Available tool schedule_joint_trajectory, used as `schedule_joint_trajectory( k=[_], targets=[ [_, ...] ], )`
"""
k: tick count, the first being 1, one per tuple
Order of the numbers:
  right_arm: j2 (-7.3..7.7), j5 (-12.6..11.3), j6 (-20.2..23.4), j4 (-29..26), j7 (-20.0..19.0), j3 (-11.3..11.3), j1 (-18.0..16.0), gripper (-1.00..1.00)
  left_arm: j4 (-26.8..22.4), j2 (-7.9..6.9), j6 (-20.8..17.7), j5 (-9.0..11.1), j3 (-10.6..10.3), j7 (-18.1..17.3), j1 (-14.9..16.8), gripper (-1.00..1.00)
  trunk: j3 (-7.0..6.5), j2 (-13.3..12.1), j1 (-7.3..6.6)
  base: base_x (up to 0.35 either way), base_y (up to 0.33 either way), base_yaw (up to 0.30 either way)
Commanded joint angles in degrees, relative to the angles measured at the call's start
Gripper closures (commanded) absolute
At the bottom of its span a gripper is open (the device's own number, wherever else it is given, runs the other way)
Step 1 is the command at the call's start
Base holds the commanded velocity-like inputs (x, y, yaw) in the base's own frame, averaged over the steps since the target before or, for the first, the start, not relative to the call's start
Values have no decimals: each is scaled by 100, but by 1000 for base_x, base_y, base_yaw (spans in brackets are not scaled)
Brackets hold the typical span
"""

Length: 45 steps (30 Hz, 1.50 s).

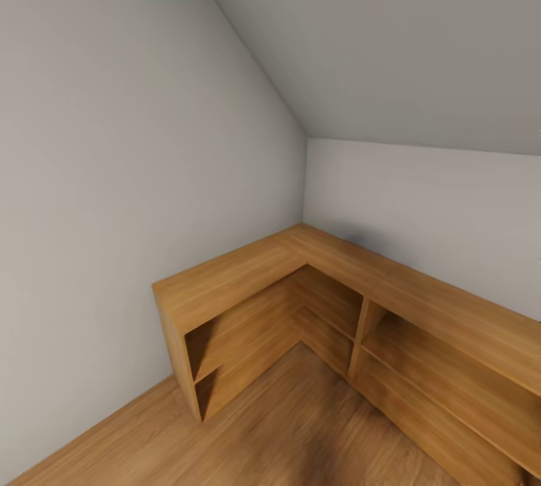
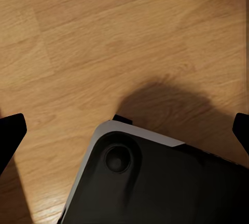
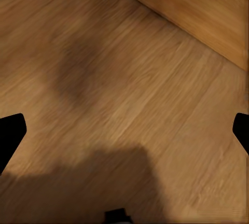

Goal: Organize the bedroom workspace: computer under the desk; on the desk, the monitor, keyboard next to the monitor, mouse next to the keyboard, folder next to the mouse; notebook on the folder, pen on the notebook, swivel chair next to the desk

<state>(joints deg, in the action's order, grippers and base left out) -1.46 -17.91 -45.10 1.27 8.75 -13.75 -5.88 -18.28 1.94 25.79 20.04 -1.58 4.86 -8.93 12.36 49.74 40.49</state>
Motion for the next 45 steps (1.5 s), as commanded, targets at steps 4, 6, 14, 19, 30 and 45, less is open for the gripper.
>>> schedule_joint_trajectory(
  k=[4, 6, 14, 19, 30, 45],
  targets=[
    [-3, -19, -17, 13, 31, -49, -8, -100, -13, 0, 5, -9, -18, 43, -3, -100, 21, 5, 1, 5, 0, -233],
    [-3, -19, -17, 13, 31, -49, -7, -100, -13, 0, 5, -9, -18, 45, -3, -100, 25, 5, 1, 2, 0, -248],
    [-3, -19, -5, 13, 30, -49, -7, -100, -12, 0, 5, -9, -18, 48, -3, -100, 29, 5, 1, 1, 0, -259],
    [-3, -19, 4, 13, 30, -49, -9, -100, -10, 0, 5, -9, -18, 49, -3, -100, 30, 5, 1, 0, 0, -263],
    [5, -19, 8, 13, 31, -49, -10, -100, -9, 0, 5, -9, -18, 50, -3, -100, 30, 5, 1, 0, 0, -263],
    [4, -11, 246, 7, 39, -53, -8, -100, -9, 0, 5, -2, -18, 50, -3, -100, 44, 5, 1, 0, 0, -264]
  ],
)
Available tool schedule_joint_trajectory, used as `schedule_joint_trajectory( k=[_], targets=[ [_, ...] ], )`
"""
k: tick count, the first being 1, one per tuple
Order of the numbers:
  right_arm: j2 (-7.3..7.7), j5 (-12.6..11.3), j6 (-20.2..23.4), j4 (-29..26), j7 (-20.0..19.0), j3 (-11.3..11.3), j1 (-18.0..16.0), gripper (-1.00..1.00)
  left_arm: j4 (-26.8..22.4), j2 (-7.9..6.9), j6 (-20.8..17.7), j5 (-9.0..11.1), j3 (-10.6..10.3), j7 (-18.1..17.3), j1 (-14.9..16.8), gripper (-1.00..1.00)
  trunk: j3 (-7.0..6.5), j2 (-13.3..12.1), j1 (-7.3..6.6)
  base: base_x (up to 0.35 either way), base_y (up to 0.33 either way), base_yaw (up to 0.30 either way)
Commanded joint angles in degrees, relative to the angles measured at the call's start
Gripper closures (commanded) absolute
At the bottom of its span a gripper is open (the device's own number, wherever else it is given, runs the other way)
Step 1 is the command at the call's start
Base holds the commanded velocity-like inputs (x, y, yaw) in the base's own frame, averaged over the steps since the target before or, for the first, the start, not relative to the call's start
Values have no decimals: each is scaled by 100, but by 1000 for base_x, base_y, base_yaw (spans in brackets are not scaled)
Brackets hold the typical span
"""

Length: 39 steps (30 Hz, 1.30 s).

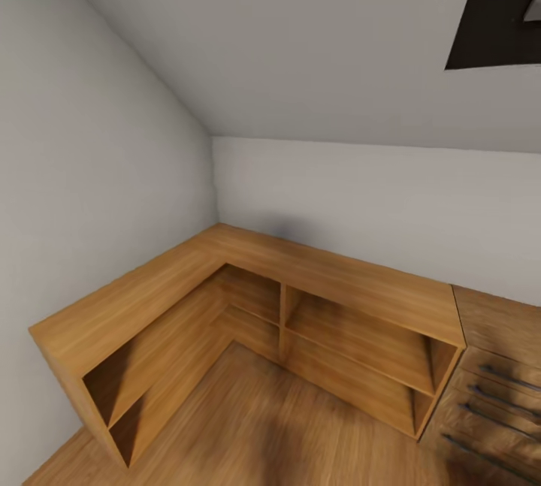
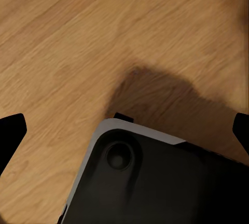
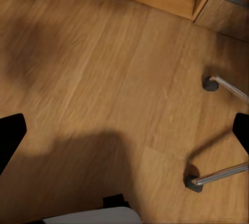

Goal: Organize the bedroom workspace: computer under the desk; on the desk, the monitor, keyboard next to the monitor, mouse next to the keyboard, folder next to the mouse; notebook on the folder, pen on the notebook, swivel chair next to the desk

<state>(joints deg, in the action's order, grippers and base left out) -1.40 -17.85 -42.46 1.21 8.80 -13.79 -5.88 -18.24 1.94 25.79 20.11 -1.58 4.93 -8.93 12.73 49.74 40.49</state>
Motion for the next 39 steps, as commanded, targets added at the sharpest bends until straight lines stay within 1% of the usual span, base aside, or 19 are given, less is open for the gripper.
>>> schedule_joint_trajectory(
  k=[1, 13, 17, 39],
  targets=[
    [-3, -17, -12, 12, 34, -48, -8, -100, -13, 0, 5, -8, -18, 43, -4, -100, 9, 5, 1, 0, 0, -264],
    [-1, -16, 9, 11, 34, -45, -9, -100, -13, 0, 5, -7, -18, 43, -4, -100, 33, 5, 1, 3, 0, -260],
    [-1, -16, 4, 11, 34, -45, -7, -100, -13, 0, 5, -7, -18, 43, -4, -100, 42, 5, 1, 110, 12, -252],
    [-1, -16, 1, 11, 26, -45, -7, -100, -14, 0, 5, -7, -18, 43, -4, -100, 78, 5, 1, 304, 87, -255]
  ],
)
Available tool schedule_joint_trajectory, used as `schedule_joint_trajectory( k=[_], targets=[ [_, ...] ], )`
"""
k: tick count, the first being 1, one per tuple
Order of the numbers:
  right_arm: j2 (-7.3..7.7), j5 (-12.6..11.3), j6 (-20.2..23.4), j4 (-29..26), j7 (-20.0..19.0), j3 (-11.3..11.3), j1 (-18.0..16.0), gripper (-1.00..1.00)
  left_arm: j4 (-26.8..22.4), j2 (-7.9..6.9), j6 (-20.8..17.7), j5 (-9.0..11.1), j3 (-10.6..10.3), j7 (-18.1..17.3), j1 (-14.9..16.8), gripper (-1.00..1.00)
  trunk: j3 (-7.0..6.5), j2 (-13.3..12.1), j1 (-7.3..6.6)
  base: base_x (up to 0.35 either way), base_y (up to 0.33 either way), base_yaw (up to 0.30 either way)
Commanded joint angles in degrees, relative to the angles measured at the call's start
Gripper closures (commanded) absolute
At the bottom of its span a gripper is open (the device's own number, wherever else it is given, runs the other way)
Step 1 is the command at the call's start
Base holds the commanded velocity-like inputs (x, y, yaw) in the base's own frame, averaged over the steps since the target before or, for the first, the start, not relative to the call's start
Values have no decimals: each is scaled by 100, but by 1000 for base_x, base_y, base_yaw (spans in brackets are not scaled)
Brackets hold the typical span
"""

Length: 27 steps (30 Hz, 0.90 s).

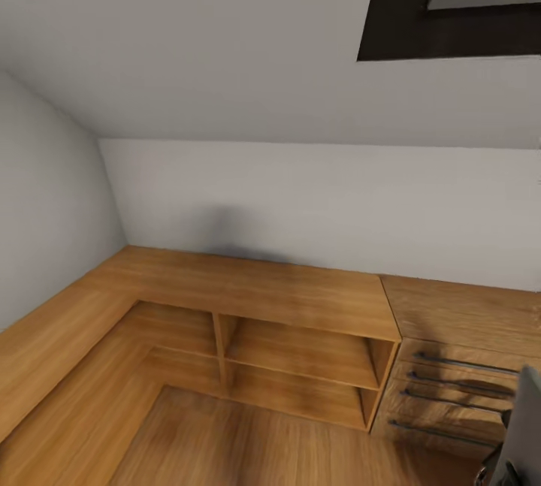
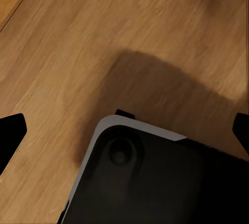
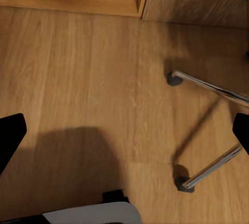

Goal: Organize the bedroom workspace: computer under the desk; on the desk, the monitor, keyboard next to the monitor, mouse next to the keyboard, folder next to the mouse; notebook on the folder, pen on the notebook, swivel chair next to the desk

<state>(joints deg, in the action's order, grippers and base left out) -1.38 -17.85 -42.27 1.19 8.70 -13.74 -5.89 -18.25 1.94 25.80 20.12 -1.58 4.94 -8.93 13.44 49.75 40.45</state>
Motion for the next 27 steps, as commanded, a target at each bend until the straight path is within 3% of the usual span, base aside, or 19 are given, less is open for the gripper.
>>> schedule_joint_trajectory(
  k=[1, 14, 27],
  targets=[
    [-3, -17, -18, 13, 35, -49, -8, -100, -12, 0, 4, -8, -18, 42, -3, -100, 6, 4, 4, 319, 168, -259],
    [2, -17, -19, 14, 35, -49, -9, -100, -12, 0, 4, -8, -15, 42, -3, -100, 7, 4, 4, 298, 201, -262],
    [6, -11, -18, 17, 27, -49, -5, -100, -15, 0, 4, -8, -11, 42, -5, -100, 7, 4, 4, 135, 294, -277]
  ],
)
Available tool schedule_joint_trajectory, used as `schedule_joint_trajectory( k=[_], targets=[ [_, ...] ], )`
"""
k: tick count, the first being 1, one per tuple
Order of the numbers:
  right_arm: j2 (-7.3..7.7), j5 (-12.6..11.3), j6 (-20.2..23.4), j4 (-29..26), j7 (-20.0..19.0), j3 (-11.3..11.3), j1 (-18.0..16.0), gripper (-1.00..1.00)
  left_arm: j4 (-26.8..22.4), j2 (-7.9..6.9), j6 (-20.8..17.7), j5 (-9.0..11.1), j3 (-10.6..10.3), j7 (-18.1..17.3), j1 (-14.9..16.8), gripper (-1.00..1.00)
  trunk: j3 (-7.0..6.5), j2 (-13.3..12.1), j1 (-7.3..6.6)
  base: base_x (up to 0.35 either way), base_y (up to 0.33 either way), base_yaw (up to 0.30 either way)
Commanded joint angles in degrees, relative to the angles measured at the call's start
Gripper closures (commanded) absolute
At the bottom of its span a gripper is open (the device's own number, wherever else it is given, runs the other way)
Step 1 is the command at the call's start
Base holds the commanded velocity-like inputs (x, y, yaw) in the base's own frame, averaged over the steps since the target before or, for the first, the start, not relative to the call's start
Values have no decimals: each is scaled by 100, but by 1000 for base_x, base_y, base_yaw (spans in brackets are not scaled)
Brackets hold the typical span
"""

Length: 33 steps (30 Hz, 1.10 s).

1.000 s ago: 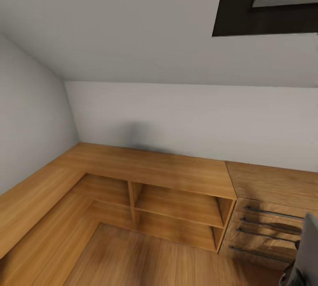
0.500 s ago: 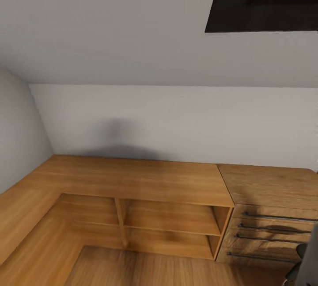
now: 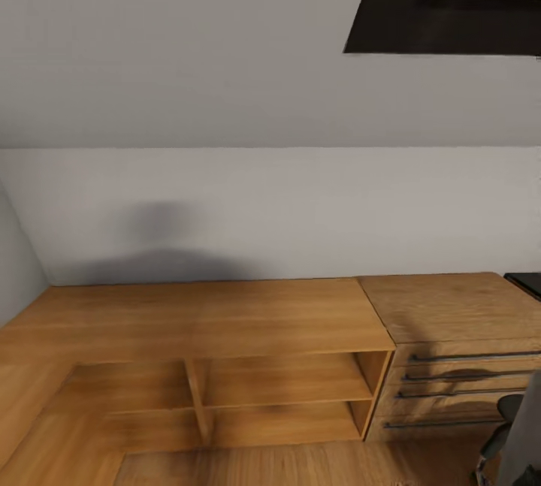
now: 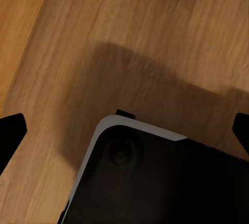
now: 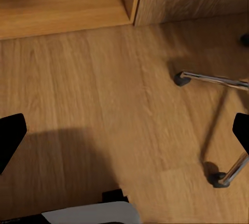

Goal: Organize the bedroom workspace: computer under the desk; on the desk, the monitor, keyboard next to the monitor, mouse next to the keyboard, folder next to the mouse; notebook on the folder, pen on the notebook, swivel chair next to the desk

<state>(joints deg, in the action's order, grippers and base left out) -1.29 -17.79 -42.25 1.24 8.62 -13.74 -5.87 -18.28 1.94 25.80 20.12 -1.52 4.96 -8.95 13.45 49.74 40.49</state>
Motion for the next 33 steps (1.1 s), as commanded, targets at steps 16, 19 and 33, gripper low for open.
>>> schedule_joint_trajectory(
  k=[16, 19, 33],
  targets=[
    [5, -19, -20, 13, 34, -49, -7, -100, -9, 0, 4, -9, -15, 40, -2, -100, 6, 5, 1, -31, 131, -291],
    [6, -16, -20, 16, 34, -49, -9, -100, -10, 1, 4, -12, -15, 40, -2, -100, 6, 5, 1, 66, 2, -290],
    [14, -23, -20, 15, 34, -49, -11, -100, -9, 17, 4, -43, -24, 40, -4, -100, 38, 5, 1, 167, 0, -285]
  ],
)
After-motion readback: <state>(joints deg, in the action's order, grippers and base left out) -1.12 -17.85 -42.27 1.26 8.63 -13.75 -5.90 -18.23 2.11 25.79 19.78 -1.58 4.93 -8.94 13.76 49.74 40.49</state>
